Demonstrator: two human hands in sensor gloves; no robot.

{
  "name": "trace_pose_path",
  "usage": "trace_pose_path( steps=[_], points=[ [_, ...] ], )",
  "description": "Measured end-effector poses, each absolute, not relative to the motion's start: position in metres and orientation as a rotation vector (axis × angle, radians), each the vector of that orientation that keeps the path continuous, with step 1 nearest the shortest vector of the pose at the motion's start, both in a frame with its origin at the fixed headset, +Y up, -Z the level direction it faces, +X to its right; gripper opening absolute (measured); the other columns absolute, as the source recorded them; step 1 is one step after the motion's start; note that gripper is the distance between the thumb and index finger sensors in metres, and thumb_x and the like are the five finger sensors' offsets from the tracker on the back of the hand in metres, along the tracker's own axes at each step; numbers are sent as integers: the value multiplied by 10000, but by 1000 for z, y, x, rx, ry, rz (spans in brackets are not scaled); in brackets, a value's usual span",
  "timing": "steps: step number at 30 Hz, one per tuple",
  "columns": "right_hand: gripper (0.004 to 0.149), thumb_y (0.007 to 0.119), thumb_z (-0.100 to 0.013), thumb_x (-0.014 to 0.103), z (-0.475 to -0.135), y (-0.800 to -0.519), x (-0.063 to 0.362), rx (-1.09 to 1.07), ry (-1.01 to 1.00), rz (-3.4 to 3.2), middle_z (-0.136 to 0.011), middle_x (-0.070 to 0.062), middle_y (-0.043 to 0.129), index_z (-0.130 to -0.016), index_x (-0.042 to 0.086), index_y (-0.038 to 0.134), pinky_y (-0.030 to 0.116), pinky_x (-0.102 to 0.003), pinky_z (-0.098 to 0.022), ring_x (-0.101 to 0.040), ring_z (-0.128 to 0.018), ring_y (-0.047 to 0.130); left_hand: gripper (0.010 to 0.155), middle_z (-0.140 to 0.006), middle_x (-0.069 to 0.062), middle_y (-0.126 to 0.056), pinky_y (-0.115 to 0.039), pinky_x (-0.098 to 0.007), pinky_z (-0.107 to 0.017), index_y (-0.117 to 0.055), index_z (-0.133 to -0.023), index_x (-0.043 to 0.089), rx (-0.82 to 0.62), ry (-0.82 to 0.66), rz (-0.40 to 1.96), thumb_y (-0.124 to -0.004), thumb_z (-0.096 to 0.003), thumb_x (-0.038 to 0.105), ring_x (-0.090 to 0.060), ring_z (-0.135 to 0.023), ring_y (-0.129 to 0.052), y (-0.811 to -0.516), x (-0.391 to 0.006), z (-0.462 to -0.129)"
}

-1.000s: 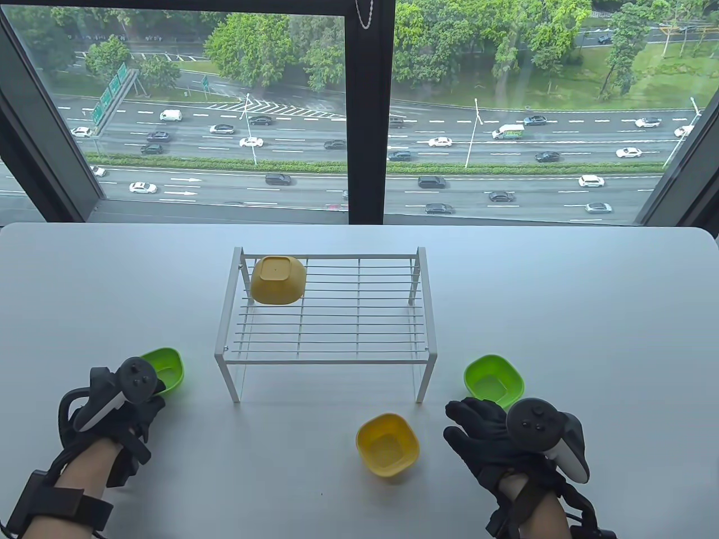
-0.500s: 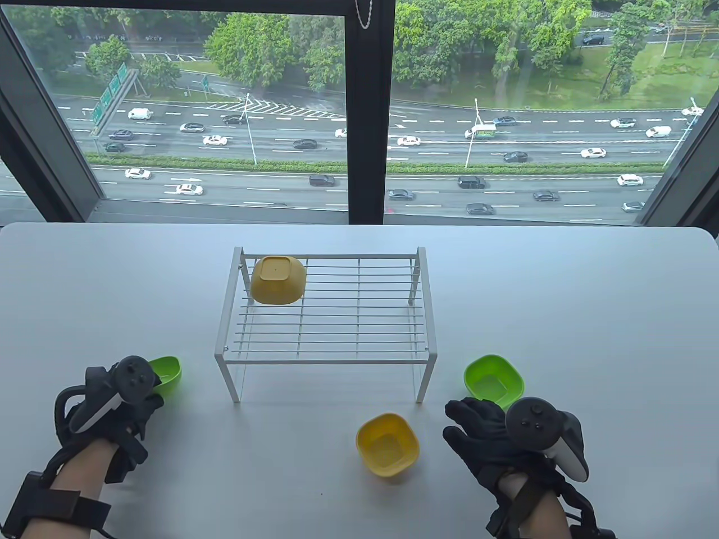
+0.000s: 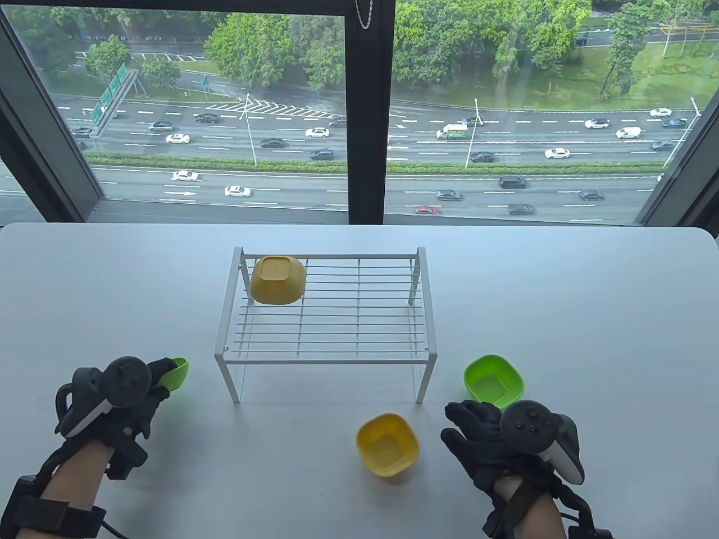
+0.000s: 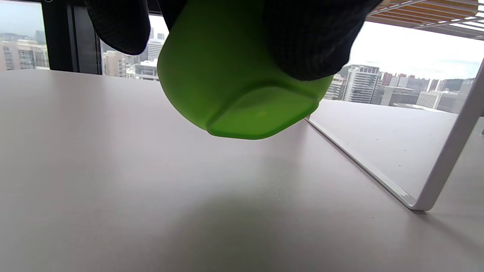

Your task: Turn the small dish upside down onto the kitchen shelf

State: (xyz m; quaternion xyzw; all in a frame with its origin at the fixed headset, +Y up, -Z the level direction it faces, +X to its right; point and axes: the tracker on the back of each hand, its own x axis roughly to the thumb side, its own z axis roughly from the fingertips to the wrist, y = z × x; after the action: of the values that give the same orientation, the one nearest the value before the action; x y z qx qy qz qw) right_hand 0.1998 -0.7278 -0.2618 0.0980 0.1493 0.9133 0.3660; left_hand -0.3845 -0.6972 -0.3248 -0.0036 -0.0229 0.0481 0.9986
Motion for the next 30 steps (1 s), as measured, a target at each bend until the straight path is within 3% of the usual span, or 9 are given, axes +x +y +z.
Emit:
trace_pose_path(
  steps=[30],
  points=[
    [755, 606, -527, 642, -266, -730, 196, 296, 408, 2343, -1162, -202, 403, -1104, 172, 472, 214, -718, -694, -473, -1047, 273, 608, -833, 22, -857, -682, -597, -745, -607, -1038, 322, 146, -121, 172, -736, -445, 338, -295, -930, -770, -663, -370, -306]
  ],
)
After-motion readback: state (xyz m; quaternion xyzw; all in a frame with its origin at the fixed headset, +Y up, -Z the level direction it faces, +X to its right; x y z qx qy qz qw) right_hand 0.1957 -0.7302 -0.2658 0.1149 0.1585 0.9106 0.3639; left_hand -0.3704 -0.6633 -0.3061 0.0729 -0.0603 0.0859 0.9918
